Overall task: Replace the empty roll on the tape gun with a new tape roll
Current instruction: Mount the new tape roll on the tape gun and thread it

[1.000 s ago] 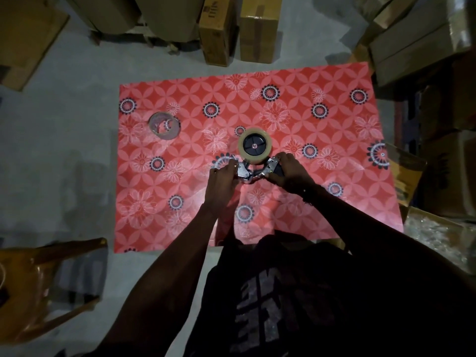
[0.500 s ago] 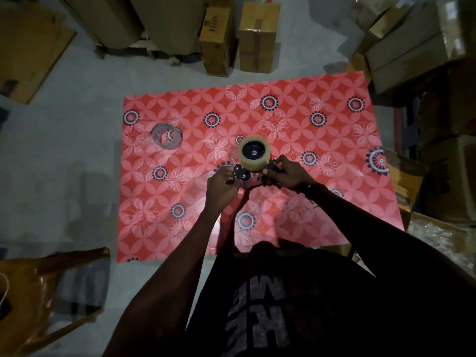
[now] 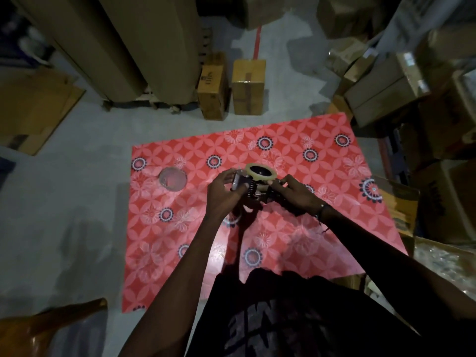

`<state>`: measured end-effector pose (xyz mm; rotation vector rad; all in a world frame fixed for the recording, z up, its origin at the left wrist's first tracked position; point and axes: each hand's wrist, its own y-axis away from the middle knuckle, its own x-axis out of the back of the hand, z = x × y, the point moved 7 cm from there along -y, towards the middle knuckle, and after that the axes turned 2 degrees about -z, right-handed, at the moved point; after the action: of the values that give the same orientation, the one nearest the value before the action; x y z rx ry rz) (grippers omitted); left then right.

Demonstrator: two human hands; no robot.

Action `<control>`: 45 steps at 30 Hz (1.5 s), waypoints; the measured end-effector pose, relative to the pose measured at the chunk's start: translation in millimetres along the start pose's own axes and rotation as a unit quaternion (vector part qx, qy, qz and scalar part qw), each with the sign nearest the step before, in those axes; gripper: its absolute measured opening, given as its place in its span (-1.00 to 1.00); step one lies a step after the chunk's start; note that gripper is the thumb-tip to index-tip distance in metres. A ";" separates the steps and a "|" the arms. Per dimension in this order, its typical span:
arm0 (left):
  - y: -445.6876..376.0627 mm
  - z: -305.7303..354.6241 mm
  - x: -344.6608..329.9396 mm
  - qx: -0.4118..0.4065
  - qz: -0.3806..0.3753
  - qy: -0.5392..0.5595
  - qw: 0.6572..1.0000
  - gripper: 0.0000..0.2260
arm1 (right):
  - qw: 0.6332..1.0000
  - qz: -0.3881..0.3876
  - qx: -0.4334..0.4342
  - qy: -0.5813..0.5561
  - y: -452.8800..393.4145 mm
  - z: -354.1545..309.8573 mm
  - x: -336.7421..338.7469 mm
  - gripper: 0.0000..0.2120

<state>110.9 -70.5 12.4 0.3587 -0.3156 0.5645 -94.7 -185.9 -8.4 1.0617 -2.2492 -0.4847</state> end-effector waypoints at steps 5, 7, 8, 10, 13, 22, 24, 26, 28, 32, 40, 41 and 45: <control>-18.6 56.3 22.8 -0.044 0.001 0.061 0.997 -0.63 | 0.996 0.008 0.014 -0.089 7.0 -34.2 17.6 -0.52; -21.0 77.4 33.8 -0.050 0.007 0.123 0.991 -0.63 | 0.994 0.009 0.030 -0.101 10.2 -48.2 24.1 -0.51; -21.3 86.0 37.7 -0.051 0.007 0.153 0.987 -0.63 | 0.994 0.016 0.041 -0.098 11.5 -54.6 28.1 -0.51; -20.2 105.5 44.7 -0.063 0.001 0.188 0.980 -0.63 | 0.994 0.034 0.062 -0.087 16.2 -70.2 36.4 -0.52; -18.9 126.2 50.6 -0.080 -0.007 0.197 0.977 -0.61 | 0.991 0.044 0.070 -0.107 20.3 -84.7 45.5 -0.54; -25.0 154.5 70.1 -0.103 0.066 0.228 0.966 -0.73 | 0.973 0.110 0.136 -0.149 36.5 -118.8 67.1 -0.61; -25.2 145.6 72.5 -0.071 0.099 0.211 0.970 -0.74 | 0.967 0.160 0.175 -0.091 47.6 -134.2 74.4 -0.59; -26.1 137.7 68.9 -0.021 0.086 0.209 0.974 -0.70 | 0.952 0.210 0.217 -0.052 62.7 -151.8 80.2 -0.63; -28.9 135.6 62.1 0.008 0.055 0.208 0.977 -0.64 | 0.935 0.244 0.256 -0.005 75.5 -166.1 81.5 -0.64; -32.9 138.2 58.7 0.018 0.044 0.277 0.960 -0.71 | 0.905 0.296 0.302 0.055 89.4 -180.7 84.5 -0.63; -38.0 122.4 63.7 0.015 0.008 0.407 0.913 -0.69 | 0.950 0.248 0.186 -0.029 82.7 -185.1 83.6 -0.29; -36.6 118.5 63.2 0.021 0.003 0.415 0.909 -0.70 | 0.956 0.229 0.177 -0.054 80.8 -183.9 80.5 -0.33; -31.5 96.5 58.3 0.032 -0.022 0.432 0.901 -0.68 | 0.966 0.174 0.163 -0.098 75.5 -178.3 65.1 -0.50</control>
<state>157.0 -108.3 113.2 0.1490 0.5716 0.6382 -53.8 -203.3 191.0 0.7657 -2.6875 -0.0714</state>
